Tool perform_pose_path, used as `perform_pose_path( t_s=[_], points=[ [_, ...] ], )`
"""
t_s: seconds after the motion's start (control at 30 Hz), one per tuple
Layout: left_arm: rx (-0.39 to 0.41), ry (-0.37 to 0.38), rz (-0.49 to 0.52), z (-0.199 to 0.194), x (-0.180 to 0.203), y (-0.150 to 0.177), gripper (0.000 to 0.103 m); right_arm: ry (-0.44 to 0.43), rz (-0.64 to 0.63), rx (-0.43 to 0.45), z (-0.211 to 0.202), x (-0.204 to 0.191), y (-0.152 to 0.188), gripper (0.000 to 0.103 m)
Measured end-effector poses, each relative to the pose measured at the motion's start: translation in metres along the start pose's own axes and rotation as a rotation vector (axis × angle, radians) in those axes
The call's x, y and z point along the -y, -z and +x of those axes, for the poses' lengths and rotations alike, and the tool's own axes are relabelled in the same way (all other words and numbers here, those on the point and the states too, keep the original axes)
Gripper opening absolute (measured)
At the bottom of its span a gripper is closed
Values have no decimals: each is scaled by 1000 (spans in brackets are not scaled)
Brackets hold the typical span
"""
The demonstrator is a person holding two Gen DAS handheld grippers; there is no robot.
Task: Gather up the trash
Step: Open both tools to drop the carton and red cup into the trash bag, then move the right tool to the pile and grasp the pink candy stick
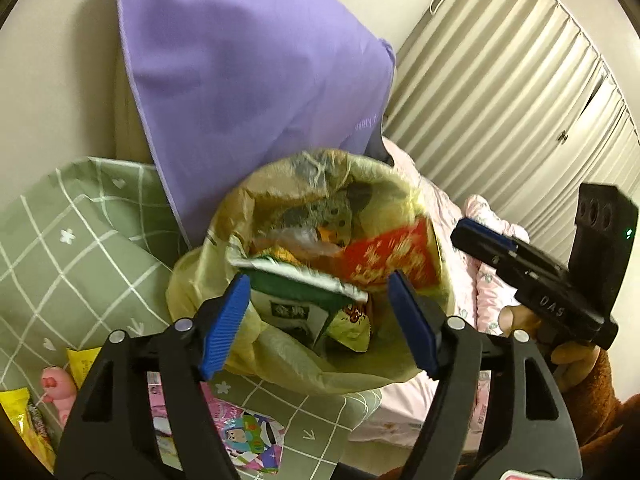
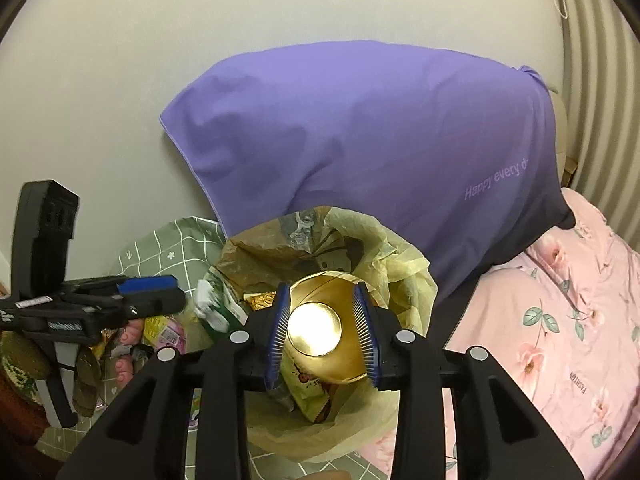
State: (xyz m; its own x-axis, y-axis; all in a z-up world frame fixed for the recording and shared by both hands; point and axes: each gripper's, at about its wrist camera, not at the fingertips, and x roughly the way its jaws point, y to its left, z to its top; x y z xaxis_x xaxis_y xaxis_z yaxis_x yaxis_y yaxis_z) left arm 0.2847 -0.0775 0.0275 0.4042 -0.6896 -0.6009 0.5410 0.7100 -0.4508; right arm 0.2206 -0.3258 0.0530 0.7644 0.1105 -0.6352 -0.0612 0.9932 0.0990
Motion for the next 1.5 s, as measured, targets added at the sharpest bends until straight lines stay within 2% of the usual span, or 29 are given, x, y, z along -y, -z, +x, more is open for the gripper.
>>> perform_pose_path(
  t_s=[0.2, 0.4, 0.53, 0.67, 0.77, 0.87, 0.93, 1.07, 1.17, 1.3, 1.5],
  points=[
    [124, -84, 4, -48, -1, 4, 69, -3, -10, 30, -10, -15, 1, 32],
    [203, -246, -22, -97, -36, 34, 69, -61, -34, 41, -8, -44, 4, 32],
    [233, -349, -82, -132, -69, 60, 69, -144, -53, 40, -1, -68, 7, 32],
    [249, -442, -183, -167, -107, 93, 69, -233, -85, 19, 9, -94, 14, 44],
    [261, -493, -246, -184, -128, 116, 70, -288, -122, -7, 19, -117, 25, 45],
    [257, -519, -316, -198, -146, 141, 74, -327, -174, -67, 30, -136, 40, 45],
    [221, -497, -365, -197, -156, 157, 75, -324, -201, -91, 36, -146, 46, 45],
    [125, -475, -400, -183, -163, 185, 76, -333, -224, -116, 44, -156, 53, 45],
    [101, -479, -414, -176, -160, 200, 75, -341, -245, -122, 46, -161, 58, 45],
    [127, -483, -443, -182, -159, 213, 75, -381, -257, -168, 52, -170, 71, 45],
    [219, -594, -481, -225, -160, 216, 75, -564, -377, -292, 67, -221, 111, 45]
  ],
)
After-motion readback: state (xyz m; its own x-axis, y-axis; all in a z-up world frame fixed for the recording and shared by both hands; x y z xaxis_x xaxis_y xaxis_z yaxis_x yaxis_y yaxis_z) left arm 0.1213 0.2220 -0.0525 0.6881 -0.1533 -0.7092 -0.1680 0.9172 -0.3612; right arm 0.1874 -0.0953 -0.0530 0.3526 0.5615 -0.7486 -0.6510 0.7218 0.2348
